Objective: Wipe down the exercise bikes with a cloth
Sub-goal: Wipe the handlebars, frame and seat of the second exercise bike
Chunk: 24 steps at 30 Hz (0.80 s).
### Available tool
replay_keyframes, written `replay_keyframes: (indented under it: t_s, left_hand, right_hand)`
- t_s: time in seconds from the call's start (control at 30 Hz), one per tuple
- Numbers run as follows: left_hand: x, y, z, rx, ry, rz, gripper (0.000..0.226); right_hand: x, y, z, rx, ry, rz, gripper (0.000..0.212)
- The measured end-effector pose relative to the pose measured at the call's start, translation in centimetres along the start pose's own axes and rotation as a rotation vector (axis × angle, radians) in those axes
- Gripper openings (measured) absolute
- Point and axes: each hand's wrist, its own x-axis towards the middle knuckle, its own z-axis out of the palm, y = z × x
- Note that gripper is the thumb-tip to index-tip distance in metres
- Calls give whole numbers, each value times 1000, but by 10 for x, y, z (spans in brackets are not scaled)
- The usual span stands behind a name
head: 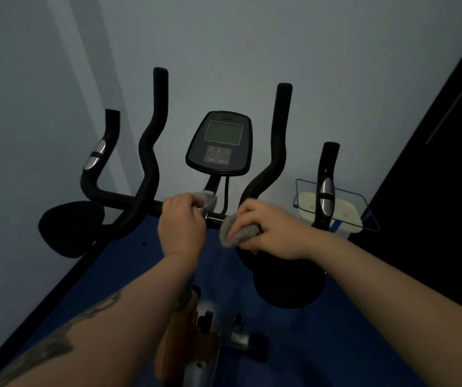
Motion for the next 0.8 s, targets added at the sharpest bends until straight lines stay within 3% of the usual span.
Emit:
replay_keyframes:
  t_s: [0.1, 0.2, 0.27, 0.33, 0.4, 0.53, 0.63, 0.73, 0.8]
  left_hand:
    - [1, -1, 2, 16, -14, -6, 17]
    - [5, -3, 3, 53, -78, 14, 15]
    - [7, -3, 3, 39, -95, 6, 14]
    - [5, -2, 2, 2, -78, -9, 14]
    - [3, -2, 2, -8, -66, -21, 14]
    - [3, -1, 2, 21, -57, -20, 12]
    - [1, 0, 3, 43, -48, -9, 13]
    - [0, -1, 3, 35, -38, -11, 12]
    - [1, -2, 4, 34, -40, -11, 12]
  right_hand:
    - [-5, 6, -1, 108, -55, -23, 20]
    - [16, 14, -5, -82, 246, -64, 22]
    - [31, 19, -11, -113, 492, 49, 24]
    - [39, 19, -6, -57, 597, 150, 28]
    - [36, 16, 12, -10, 569, 134, 31]
    - [26, 18, 9, -109, 333, -47, 25]
    - [42, 34, -25, -242, 473, 47, 26]
    - [49, 41, -29, -74, 668, 219, 24]
    - [43, 36, -6, -60, 656, 161, 23]
